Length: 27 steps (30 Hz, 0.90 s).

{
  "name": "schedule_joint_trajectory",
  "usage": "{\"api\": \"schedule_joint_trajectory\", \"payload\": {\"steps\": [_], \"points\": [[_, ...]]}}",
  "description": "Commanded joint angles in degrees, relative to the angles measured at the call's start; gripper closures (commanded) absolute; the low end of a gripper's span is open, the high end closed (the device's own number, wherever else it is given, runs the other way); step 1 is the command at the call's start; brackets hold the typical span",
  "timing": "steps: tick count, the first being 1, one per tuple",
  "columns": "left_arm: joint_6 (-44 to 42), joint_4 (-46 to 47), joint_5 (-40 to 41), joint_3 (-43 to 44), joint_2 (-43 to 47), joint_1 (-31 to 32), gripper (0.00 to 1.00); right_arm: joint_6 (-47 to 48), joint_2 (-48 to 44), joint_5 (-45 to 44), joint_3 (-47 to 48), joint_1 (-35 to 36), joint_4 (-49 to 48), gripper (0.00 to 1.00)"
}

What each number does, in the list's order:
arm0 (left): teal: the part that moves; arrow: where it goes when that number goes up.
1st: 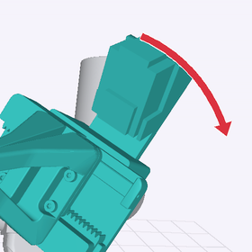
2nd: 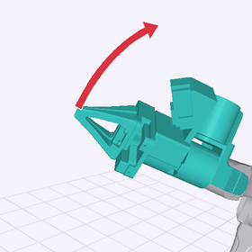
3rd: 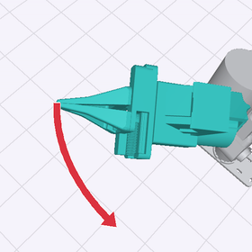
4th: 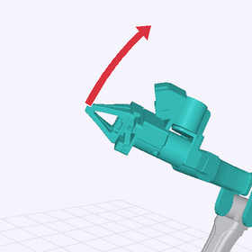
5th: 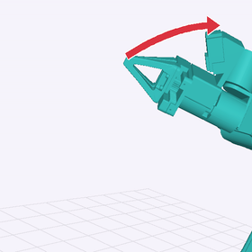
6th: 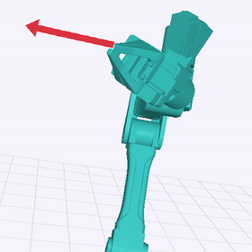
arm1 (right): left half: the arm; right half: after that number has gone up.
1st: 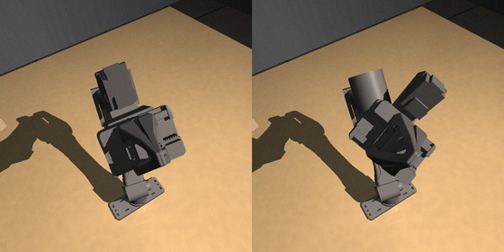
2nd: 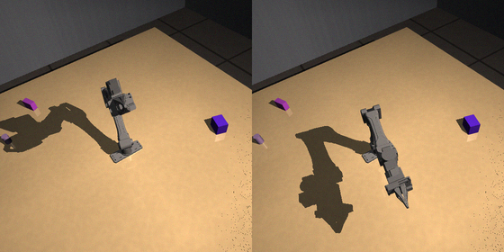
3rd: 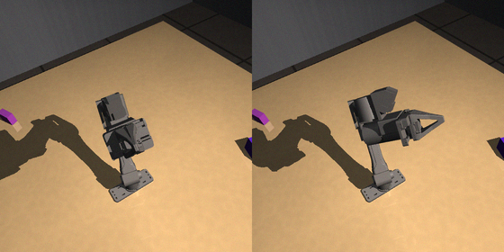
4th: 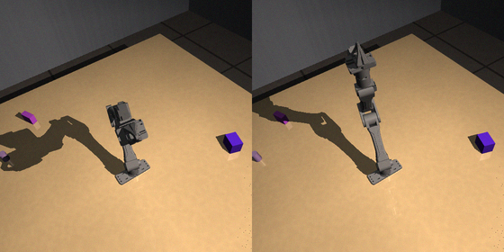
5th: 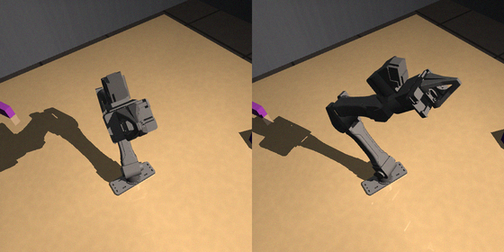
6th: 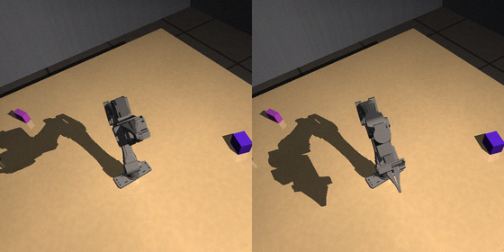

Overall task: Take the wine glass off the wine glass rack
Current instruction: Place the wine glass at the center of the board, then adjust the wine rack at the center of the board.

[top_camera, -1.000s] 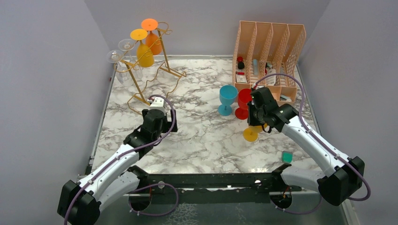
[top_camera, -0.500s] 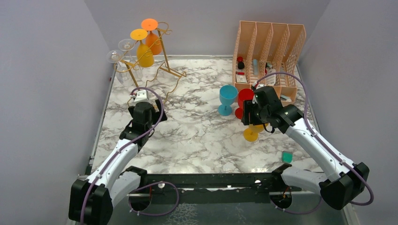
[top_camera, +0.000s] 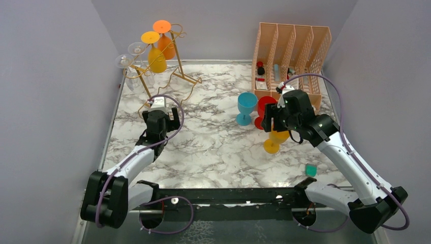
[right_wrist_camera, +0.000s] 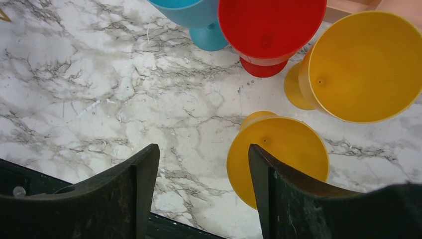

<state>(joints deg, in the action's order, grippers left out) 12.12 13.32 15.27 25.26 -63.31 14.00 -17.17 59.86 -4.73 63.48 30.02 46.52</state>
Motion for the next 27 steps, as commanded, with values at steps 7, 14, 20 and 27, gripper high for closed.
{"api": "schedule_joint_trajectory", "payload": {"steps": [7, 14, 20, 27], "points": [[-5.03, 3.0, -9.21, 6.55, -13.05, -2.38, 0.01, 2.63, -2.34, 0.57, 2.92, 0.21, -1.26, 0.3], [-3.54, -2.06, -13.97, 10.1, -17.26, -2.66, 0.01, 3.02, -2.23, 1.64, 2.36, 0.21, -1.97, 0.29], [-1.23, -2.26, -20.49, 9.05, -17.09, -2.64, 0.03, 3.69, -2.4, 1.7, 2.07, 0.2, -2.07, 0.29], [2.02, -3.77, -26.25, 8.84, -16.88, -1.83, 0.09, 3.85, -2.29, 1.91, 1.86, 0.21, -2.52, 0.29]]}}
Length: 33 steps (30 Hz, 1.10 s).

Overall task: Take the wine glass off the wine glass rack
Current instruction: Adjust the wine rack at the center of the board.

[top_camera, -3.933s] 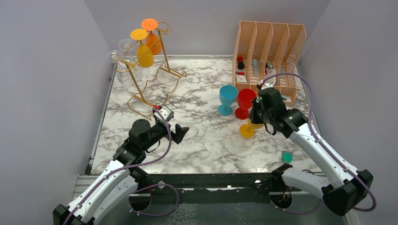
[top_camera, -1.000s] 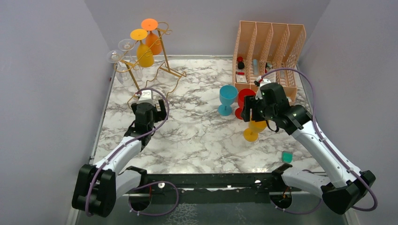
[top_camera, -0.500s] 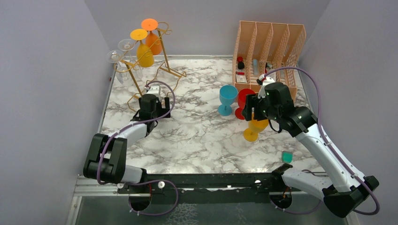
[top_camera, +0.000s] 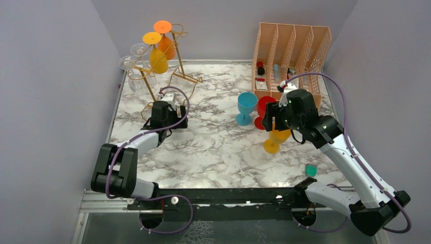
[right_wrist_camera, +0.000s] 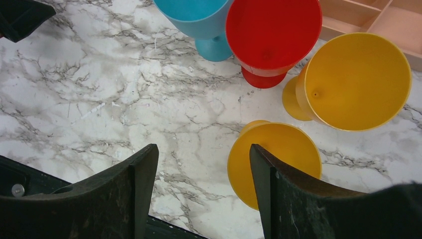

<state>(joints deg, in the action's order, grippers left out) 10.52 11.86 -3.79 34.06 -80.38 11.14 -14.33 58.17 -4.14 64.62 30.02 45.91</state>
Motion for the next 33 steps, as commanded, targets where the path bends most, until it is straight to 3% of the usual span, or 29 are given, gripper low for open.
{"api": "schedule_joint_trajectory", "payload": {"steps": [1, 24, 33], "points": [[3.97, -2.26, -7.24, -0.04, 0.43, 1.43, 0.09, 1.05, -0.66, 1.46, 0.59, 0.21, -2.03, 0.29], [10.55, -1.26, -3.83, 9.2, -7.64, 22.11, 0.13, -0.38, -1.76, 2.01, -1.17, 0.21, -3.25, 0.29], [11.53, -2.43, -2.03, 12.43, -9.97, 26.46, 0.12, -1.12, -1.23, 2.56, -1.31, 0.21, -3.72, 0.29]]}}
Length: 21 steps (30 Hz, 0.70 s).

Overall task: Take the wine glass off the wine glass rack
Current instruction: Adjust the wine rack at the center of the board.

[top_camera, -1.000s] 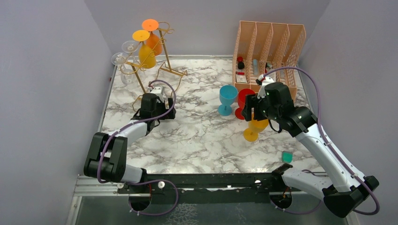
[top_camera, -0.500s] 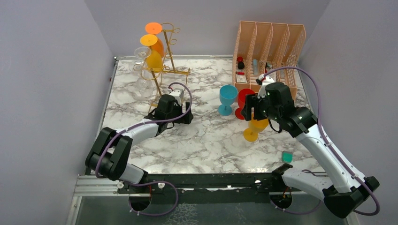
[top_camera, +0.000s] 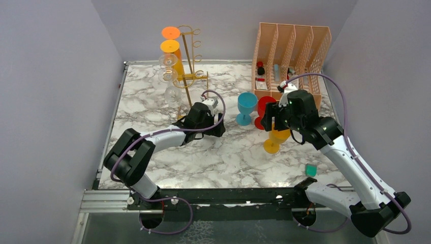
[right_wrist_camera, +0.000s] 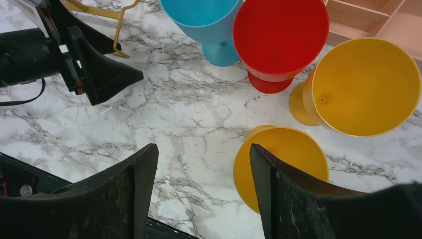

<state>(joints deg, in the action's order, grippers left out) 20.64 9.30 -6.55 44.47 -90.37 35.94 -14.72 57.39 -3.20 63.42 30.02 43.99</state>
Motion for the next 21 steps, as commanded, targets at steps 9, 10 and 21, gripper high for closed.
{"api": "schedule_joint_trajectory", "payload": {"steps": [9, 10, 21], "points": [[-1.08, -3.58, 1.54, -2.2, 10.14, 2.44, 0.07, -1.84, -0.17, 4.64, -0.2, 0.2, -3.21, 0.29], [-1.39, -3.83, 1.54, -2.83, 11.66, 2.44, 0.07, -2.1, 0.03, 5.14, -0.22, 0.21, -3.45, 0.29], [-2.21, -7.6, -7.96, -13.84, 29.31, 2.46, 0.07, -4.09, 0.47, 7.06, -1.56, 0.21, -5.6, 0.29]]}}
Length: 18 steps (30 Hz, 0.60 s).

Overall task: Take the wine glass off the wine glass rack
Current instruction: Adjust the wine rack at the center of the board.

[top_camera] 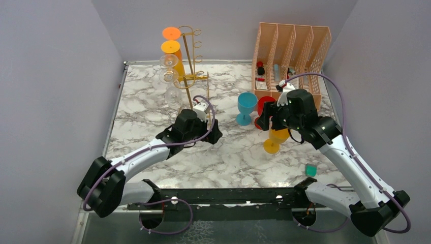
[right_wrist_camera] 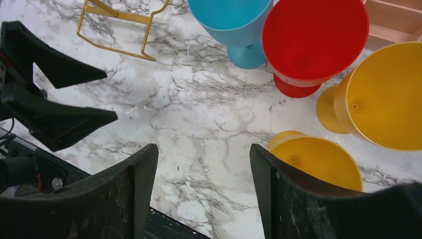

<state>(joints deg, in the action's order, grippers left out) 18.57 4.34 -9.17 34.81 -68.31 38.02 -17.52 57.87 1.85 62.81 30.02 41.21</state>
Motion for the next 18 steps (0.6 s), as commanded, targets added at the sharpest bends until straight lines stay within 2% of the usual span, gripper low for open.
{"api": "schedule_joint_trajectory", "payload": {"steps": [1, 5, 11, 14, 18], "points": [[0.15, -3.64, -5.26, -4.72, 9.69, 0.39, 0.07, -1.52, -0.05, 2.16, -1.17, 0.21, -3.08, 0.29], [2.13, -8.92, -4.5, -4.7, 19.25, 0.39, 0.07, -2.5, -0.45, 2.3, -1.44, 0.21, -4.01, 0.29], [1.17, -20.97, 2.1, 3.92, 28.04, 0.3, 0.09, -4.1, -1.96, 1.82, -2.11, 0.21, -5.7, 0.29], [-0.84, -25.14, 6.06, 9.71, 28.31, 0.22, 0.09, -4.38, -2.63, 1.75, -2.4, 0.21, -6.34, 0.29], [-4.82, -29.85, 8.51, 19.73, 22.49, -0.07, 0.09, -4.41, -3.61, 1.78, -3.35, 0.21, -6.88, 0.29]]}}
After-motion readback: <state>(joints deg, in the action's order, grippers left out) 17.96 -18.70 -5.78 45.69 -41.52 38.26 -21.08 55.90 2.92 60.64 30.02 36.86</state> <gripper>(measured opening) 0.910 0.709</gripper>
